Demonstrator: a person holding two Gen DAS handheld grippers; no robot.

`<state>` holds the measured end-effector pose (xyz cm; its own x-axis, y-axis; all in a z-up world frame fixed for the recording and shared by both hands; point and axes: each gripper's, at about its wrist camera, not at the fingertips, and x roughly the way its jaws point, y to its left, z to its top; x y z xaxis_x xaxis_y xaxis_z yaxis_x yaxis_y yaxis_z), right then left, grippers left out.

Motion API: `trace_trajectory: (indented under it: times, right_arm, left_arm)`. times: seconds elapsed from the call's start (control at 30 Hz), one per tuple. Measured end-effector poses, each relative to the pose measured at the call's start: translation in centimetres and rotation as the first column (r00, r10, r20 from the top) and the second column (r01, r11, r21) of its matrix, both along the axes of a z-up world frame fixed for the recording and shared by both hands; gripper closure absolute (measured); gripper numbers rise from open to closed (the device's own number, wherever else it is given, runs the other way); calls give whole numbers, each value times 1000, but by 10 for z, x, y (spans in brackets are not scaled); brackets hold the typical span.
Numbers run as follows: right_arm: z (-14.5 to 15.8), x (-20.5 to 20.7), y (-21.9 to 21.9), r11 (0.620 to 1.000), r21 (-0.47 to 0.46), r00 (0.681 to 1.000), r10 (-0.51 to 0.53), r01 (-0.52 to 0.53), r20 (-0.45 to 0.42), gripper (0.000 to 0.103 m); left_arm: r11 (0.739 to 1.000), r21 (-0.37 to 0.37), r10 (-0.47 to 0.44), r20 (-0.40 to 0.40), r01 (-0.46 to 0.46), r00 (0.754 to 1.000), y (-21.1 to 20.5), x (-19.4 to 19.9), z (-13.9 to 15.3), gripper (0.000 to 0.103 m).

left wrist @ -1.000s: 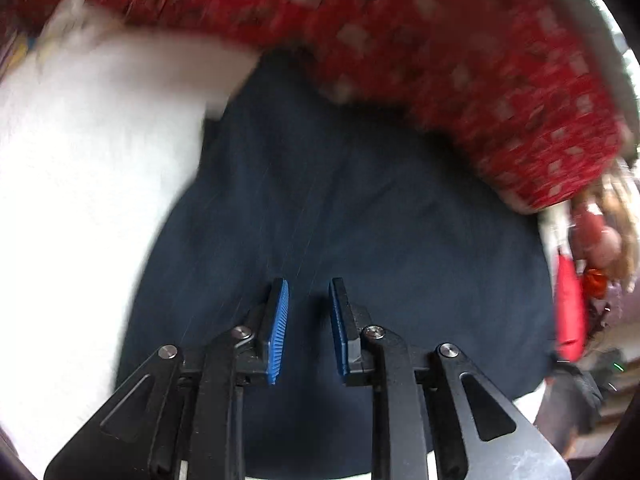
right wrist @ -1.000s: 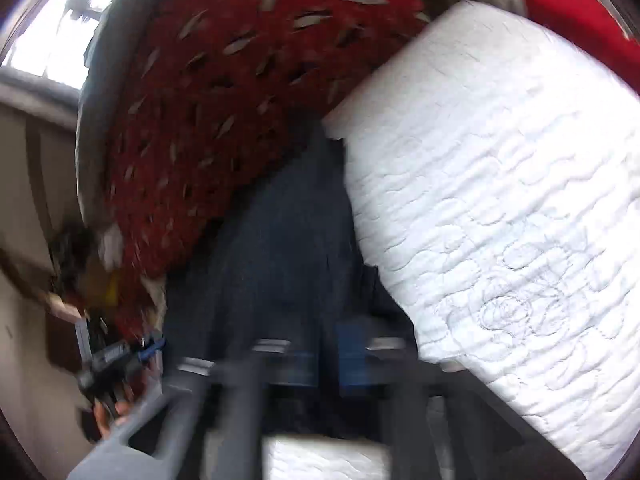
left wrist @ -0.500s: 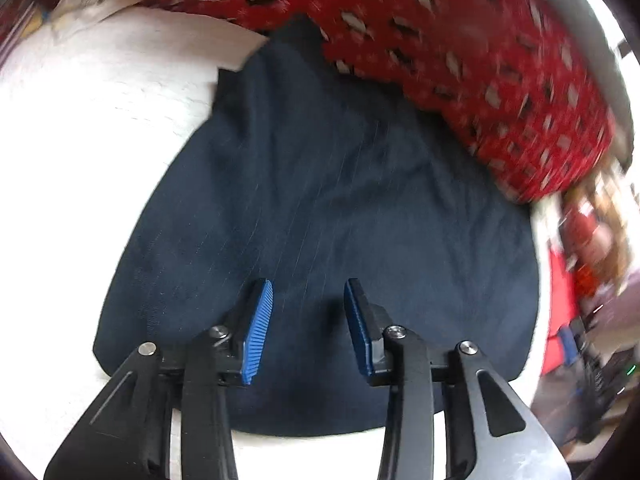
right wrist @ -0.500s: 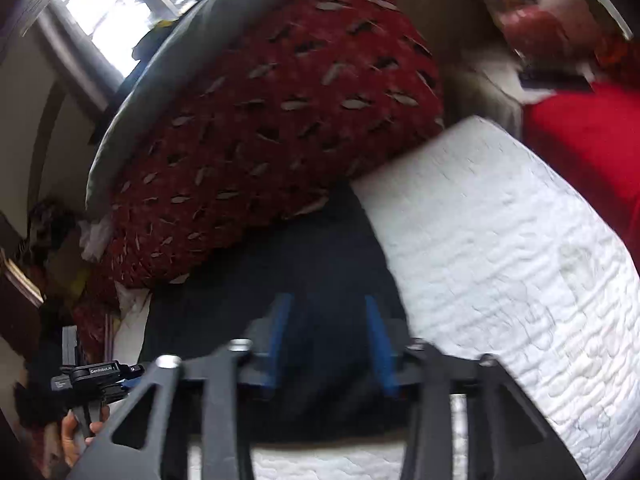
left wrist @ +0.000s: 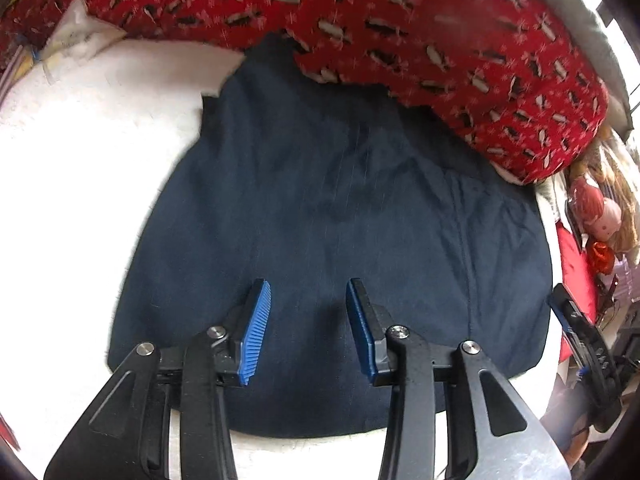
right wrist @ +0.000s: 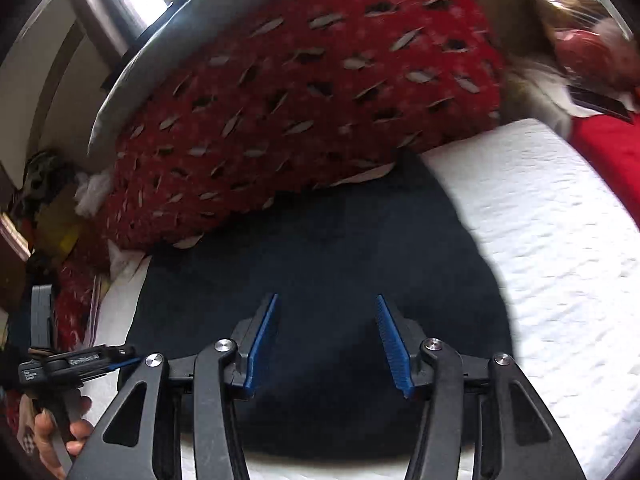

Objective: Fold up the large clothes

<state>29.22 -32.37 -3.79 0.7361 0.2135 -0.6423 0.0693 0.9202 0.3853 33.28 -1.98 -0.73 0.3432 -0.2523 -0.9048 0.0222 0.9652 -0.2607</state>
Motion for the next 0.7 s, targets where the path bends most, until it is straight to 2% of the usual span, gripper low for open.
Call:
trace_trajectory:
  times: [0.1,0.17,0.2,0.3,0.37,0.47,0.53,0.57,0.6,0.63,0.7]
  right_arm:
    - [-28,13,13,998,-54,997,31,-34,-65,53]
    - [-51,16,25,993,-90,987,63,-77,-148,53]
    - [-55,15,23,991,-102,987,74,-89,-146,53]
    - [-42,14,31,989,-128,990,57,-74,-125,52]
    - [-31,10,34,995,-71,995,65,-70,-73,51]
    - [-19,4,43,995,-52,996,86,-88,-26,51]
    - [-18,-1,42,991,-78,994,107,-109,-36,49]
    - [-24,0,43,988,-93,991,118,-124,-67,46]
    - [-38,7,46,983,-105,981,137,-152,-138,46]
    - [-43,7,47,980,-112,977,145,-164,-159,46]
    - [-39,5,46,977,-126,979,159,-175,-132,46]
  left_arm:
    - [1000,14,-4,4,4,1000,-2,0,-7,65]
    - [1000,25,-14,11,14,1000,-6,1,-7,59]
    - [1000,22,-17,12,17,1000,-8,1,-7,57]
    - [999,29,-20,21,20,1000,-12,1,-9,51]
    - [999,30,-21,30,20,999,-14,-1,-10,45]
    - [999,32,-24,33,23,999,-15,-1,-11,42]
    - [999,27,-27,30,26,999,-16,0,-11,38]
    - [999,22,-27,28,26,999,-16,1,-11,36]
    - [1000,19,-24,26,24,999,-16,1,-11,36]
    - [1000,13,-21,23,20,1000,-15,1,-11,33]
    - [1000,1,-16,23,16,1000,-14,1,-8,33]
